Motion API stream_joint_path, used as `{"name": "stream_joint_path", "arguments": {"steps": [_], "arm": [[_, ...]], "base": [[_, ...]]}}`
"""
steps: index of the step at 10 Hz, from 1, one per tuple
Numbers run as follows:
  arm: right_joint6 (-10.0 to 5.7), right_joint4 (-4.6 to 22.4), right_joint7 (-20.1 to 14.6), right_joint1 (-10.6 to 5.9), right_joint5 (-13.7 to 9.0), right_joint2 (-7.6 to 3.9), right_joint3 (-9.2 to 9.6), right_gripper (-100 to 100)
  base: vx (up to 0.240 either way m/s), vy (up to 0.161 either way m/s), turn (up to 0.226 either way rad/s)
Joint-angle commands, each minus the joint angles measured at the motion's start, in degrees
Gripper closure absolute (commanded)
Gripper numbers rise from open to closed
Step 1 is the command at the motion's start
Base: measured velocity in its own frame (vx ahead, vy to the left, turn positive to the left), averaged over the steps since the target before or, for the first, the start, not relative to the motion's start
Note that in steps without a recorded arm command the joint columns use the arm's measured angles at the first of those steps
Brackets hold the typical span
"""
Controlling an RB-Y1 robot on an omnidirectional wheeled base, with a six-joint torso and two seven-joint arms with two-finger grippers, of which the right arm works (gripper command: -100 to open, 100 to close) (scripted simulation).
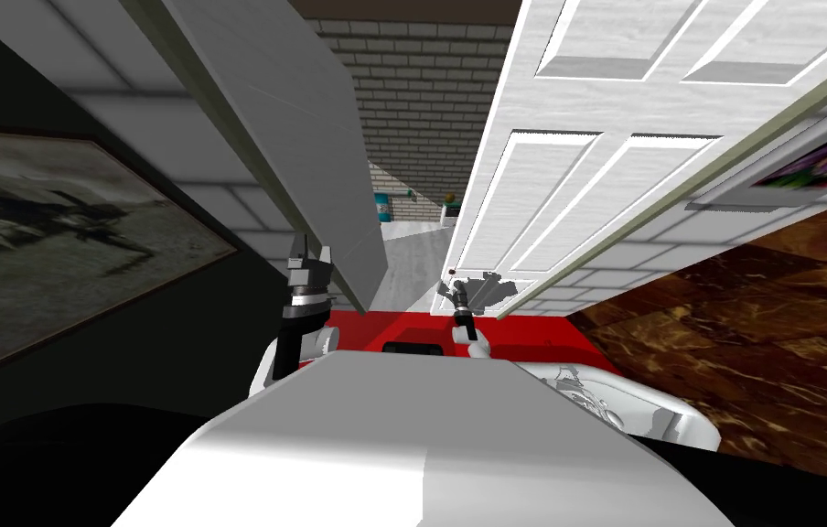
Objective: Push the door open
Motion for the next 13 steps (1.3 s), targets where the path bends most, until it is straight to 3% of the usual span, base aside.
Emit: {"name": "stream_joint_path", "arguments": {"steps": [1, 2, 4, 5, 8, 13], "arm": [[-0.43, 2.4, 0.0, -0.76, 0.0, 0.04, -0.11, -100], [-0.43, 2.4, 0.0, -0.76, 0.0, 0.04, -0.11, -100], [-0.78, 5.8, 0.0, -2.09, 0.1, 0.16, -0.27, -100], [-0.78, 5.8, 0.0, -2.09, 0.1, 0.16, -0.27, -100], [-1.37, 11.4, 0.1, -4.33, 0.2, 0.44, -0.54, -100], [-2.14, 11.4, 0.1, -4.03, 0.0, -0.17, -0.87, -100]], "base": [[0.013, -0.071, 0.023], [-0.001, -0.025, -0.022], [0.005, -0.045, 0.089], [0.009, -0.053, 0.041], [0.010, -0.081, 0.100], [0.125, -0.023, 0.025]]}}
